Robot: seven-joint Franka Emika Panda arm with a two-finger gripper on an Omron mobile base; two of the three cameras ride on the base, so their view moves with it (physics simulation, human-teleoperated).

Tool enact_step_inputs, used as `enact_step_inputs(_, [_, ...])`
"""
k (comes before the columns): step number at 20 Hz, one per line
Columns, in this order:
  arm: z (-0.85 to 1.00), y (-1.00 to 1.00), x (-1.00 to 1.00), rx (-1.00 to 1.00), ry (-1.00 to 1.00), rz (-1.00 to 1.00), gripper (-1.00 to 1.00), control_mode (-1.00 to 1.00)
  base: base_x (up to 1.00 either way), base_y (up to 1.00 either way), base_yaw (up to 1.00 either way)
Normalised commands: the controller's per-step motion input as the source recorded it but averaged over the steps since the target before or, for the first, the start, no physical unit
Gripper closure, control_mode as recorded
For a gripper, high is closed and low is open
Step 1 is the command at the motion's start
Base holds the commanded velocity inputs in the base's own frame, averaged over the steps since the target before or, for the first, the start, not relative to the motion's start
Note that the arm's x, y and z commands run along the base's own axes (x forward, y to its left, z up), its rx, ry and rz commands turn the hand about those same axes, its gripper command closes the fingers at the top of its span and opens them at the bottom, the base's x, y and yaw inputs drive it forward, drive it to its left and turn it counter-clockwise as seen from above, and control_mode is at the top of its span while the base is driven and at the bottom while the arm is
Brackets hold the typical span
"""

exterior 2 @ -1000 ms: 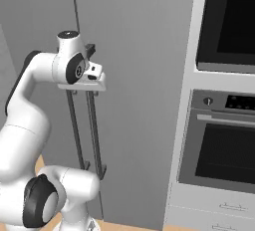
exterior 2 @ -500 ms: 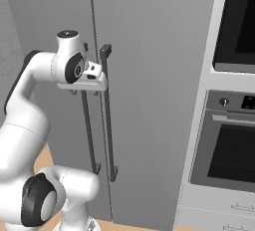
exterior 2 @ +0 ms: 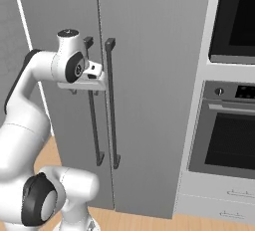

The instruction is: Take the strawberry from the fridge and place it on top of the pancake, located on the dining counter.

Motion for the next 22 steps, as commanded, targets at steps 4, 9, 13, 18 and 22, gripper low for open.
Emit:
enact_step_inputs(4, [0.00,0.00,0.00,0.00,0.00,0.00,-1.00,-1.00,0.00,0.00,0.00])
enact_step_inputs(9, [-0.14,-0.25,0.15,0.00,-0.21,0.00,-1.00,-1.00,0.00,0.00,0.00])
enact_step_inputs(13, [-0.05,-0.56,0.03,0.02,-0.41,0.00,-1.00,-1.00,0.00,0.00,0.00])
enact_step_inputs(18, [-0.12,-0.37,0.28,0.07,-0.15,0.00,-1.00,-1.00,0.00,0.00,0.00])
enact_step_inputs(22, [-0.06,0.00,0.58,0.05,-0.04,0.00,-1.00,-1.00,0.00,0.00,0.00])
